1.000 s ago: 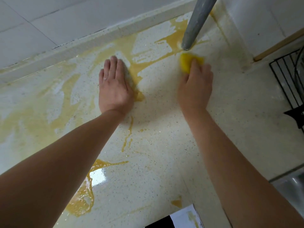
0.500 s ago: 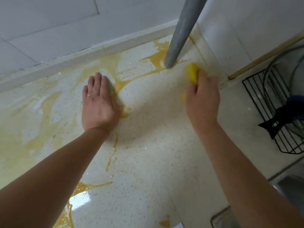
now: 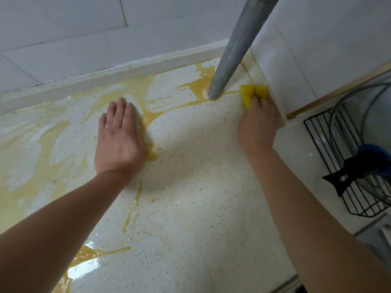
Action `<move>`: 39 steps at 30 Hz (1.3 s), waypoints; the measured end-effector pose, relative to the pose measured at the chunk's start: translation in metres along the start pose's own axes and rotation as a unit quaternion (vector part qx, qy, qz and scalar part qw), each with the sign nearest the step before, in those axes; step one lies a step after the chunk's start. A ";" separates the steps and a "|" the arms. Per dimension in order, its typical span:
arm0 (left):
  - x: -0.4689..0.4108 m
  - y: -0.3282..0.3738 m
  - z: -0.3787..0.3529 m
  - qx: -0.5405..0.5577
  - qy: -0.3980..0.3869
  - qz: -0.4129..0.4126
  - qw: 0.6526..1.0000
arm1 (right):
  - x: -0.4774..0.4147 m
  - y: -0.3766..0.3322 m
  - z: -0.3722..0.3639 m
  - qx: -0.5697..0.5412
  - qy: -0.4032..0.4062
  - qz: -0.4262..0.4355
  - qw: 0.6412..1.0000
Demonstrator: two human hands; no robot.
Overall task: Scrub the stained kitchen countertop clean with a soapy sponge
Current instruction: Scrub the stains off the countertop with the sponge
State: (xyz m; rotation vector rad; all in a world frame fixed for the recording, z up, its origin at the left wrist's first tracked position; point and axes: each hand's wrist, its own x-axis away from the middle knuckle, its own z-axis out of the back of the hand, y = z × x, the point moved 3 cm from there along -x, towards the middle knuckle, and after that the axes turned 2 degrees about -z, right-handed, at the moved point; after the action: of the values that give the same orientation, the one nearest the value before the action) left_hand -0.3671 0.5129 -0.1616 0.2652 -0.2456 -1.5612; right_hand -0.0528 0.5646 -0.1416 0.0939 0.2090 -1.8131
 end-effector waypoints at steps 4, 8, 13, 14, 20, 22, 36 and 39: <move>0.000 -0.002 0.001 -0.002 0.003 -0.001 1.000 | -0.043 -0.023 -0.005 -0.050 0.006 0.050 0.997; -0.001 0.000 0.001 0.001 0.006 -0.002 1.000 | -0.087 -0.040 -0.016 -0.062 -0.046 0.109 0.991; -0.003 0.002 0.002 0.004 0.016 -0.007 1.000 | -0.111 -0.048 -0.032 -0.026 -0.093 0.133 0.986; -0.002 0.002 0.002 0.003 0.017 -0.008 1.000 | -0.107 -0.044 -0.028 -0.031 -0.090 0.130 0.987; -0.002 0.004 0.004 0.006 0.014 -0.009 1.000 | -0.051 -0.018 -0.004 -0.029 -0.031 0.120 0.992; -0.002 0.003 0.004 0.006 0.015 -0.012 1.000 | -0.044 -0.019 0.004 -0.055 -0.027 0.113 0.992; -0.004 0.001 0.001 0.006 0.020 -0.003 1.000 | -0.118 -0.057 -0.040 0.080 -0.084 0.145 0.983; -0.005 0.000 0.001 0.005 0.018 -0.004 1.000 | -0.117 -0.057 -0.034 0.106 -0.077 0.130 0.983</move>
State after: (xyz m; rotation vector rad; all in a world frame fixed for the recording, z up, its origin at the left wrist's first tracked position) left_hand -0.3672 0.5179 -0.1601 0.3017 -0.2246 -1.5614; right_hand -0.0804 0.6959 -0.1493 0.1250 -0.1036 -1.5684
